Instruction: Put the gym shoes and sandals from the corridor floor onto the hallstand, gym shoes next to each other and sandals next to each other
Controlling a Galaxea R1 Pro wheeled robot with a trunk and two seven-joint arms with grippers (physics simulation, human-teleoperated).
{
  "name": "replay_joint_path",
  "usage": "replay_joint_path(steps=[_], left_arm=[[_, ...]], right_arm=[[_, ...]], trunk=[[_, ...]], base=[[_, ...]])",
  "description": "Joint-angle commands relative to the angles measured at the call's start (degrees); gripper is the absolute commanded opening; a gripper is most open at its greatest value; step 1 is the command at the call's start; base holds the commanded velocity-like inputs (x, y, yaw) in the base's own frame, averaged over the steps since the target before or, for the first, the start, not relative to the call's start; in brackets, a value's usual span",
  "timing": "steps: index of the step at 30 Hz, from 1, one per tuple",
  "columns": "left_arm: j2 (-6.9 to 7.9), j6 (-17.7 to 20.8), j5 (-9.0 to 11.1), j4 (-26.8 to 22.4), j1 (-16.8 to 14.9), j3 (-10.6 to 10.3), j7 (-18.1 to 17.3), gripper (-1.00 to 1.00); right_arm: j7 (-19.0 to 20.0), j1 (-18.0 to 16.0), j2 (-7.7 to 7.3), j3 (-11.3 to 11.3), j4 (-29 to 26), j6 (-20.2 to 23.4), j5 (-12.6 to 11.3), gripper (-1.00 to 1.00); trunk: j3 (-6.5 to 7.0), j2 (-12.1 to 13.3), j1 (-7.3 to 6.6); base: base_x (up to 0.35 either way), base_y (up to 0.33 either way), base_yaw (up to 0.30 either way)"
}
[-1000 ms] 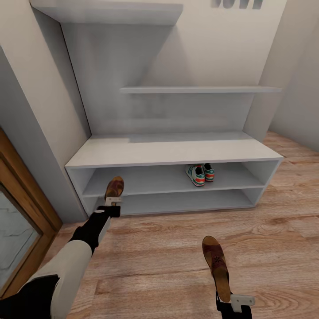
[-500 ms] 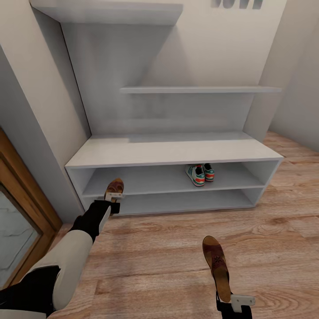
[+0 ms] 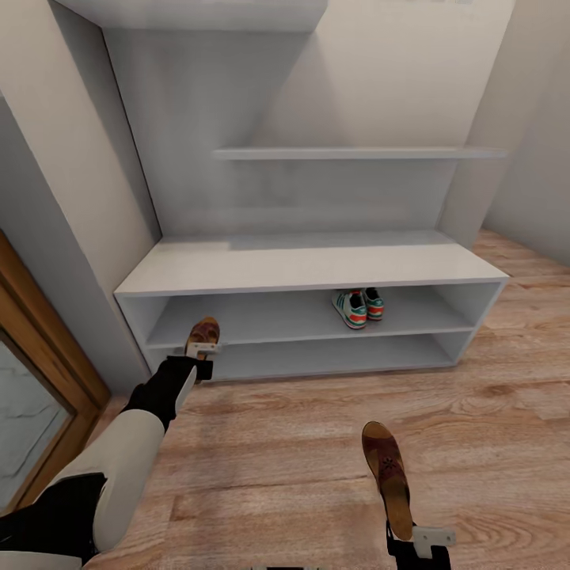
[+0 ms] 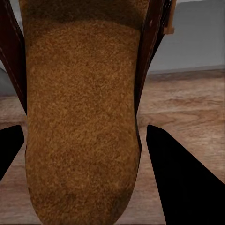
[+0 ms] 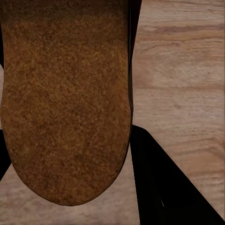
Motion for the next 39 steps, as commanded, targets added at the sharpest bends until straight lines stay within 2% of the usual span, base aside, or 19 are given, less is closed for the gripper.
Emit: replay_joint_path(steps=[1,14,24,39], left_arm=[[-0.11,0.3,-0.7,-0.1,-0.1,0.4,-0.2,-1.00],[-0.16,0.3,-0.7,-0.1,-0.2,0.4,-0.2,-1.00],[-0.16,0.0,-0.8,-0.1,0.4,0.4,-0.1,-1.00],[-0.07,-0.1,-0.8,-0.2,0.5,0.4,-0.1,-1.00]], right_arm=[[-0.4,0.0,0.00,0.5,0.0,-0.1,-0.2,-1.00],[-0.4,0.0,0.00,0.5,0.0,-0.1,-0.2,-1.00],[-0.4,0.0,0.00,0.5,0.0,-0.1,-0.2,-1.00],[-0.4,0.0,0.00,0.5,0.0,-0.1,-0.1,-1.00]], trunk=[[-0.34,0.0,0.01],[-4.33,-0.2,0.34],[-4.60,-0.2,0.34],[-4.60,-0.2,0.34]], base=[[0.000,0.000,0.000],[0.000,0.000,0.000],[0.013,0.000,0.000],[0.308,0.000,0.000]])
